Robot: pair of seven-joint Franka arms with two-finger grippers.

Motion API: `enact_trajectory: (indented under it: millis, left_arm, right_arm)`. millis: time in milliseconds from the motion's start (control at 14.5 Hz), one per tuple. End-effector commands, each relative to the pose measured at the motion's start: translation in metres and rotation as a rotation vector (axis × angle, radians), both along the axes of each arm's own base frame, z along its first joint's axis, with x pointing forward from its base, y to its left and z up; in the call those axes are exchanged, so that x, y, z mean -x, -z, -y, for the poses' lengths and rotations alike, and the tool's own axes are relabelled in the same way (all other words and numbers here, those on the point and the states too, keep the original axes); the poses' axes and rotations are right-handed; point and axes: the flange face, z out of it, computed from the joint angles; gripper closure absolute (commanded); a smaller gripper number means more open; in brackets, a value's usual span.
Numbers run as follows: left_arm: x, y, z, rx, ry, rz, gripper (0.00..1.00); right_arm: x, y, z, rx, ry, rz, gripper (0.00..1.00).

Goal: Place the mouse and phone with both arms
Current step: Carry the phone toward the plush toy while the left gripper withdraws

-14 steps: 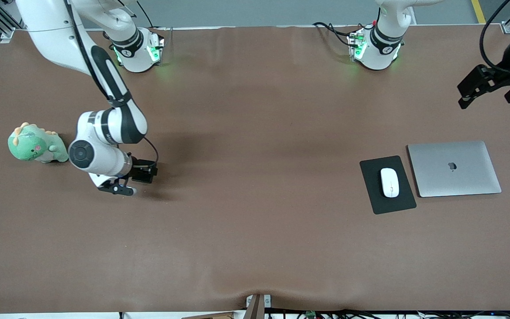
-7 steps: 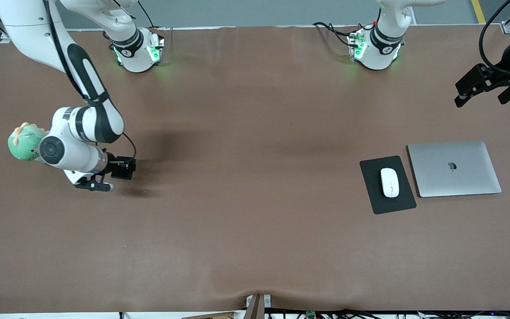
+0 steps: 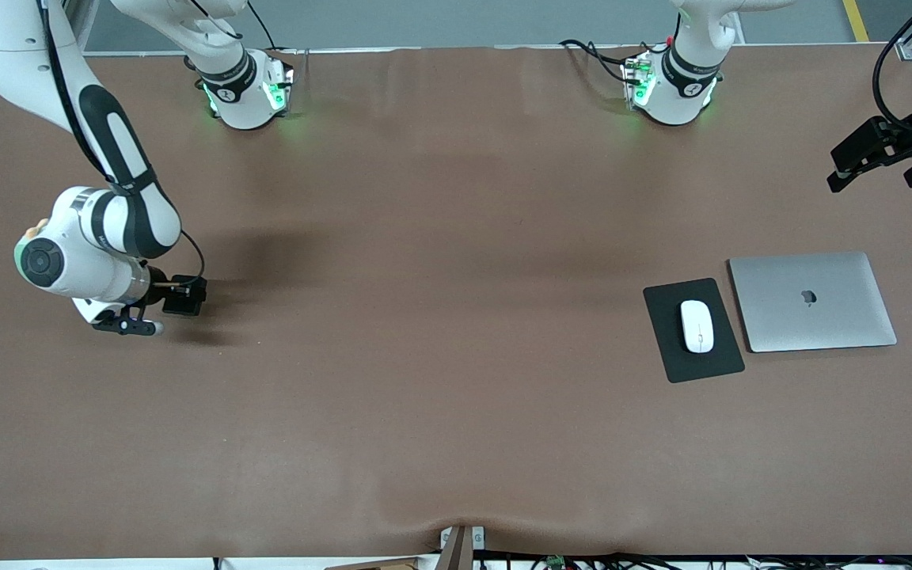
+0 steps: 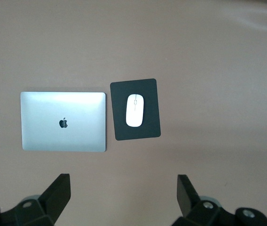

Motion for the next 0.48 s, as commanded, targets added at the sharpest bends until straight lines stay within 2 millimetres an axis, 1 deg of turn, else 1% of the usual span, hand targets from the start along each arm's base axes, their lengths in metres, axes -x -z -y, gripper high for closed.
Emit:
enact_trajectory:
  millis: [0,69,207,345,414]
  left_arm:
    - [0.003,-0.002,-0.003,0.022,0.000,0.001,0.00]
    - [0.003,-0.001,-0.003,0.016,-0.001,0.000,0.00]
    - [0.003,0.000,-0.002,0.012,-0.006,-0.003,0.00]
    - [0.004,0.000,-0.001,0.011,-0.004,-0.003,0.00]
    - [0.004,0.000,-0.001,0.012,-0.006,-0.003,0.00]
  right_arm:
    - [0.024,0.003,0.017,-0.005,-0.034,0.011,1.00]
    - [0.029,0.005,0.025,-0.010,-0.043,0.006,1.00]
    - [0.031,0.010,0.026,-0.012,-0.046,-0.001,1.00]
    - [0.031,0.011,0.028,-0.012,-0.042,0.000,1.00]
    - [0.031,0.015,0.028,-0.012,-0.042,-0.006,0.72]
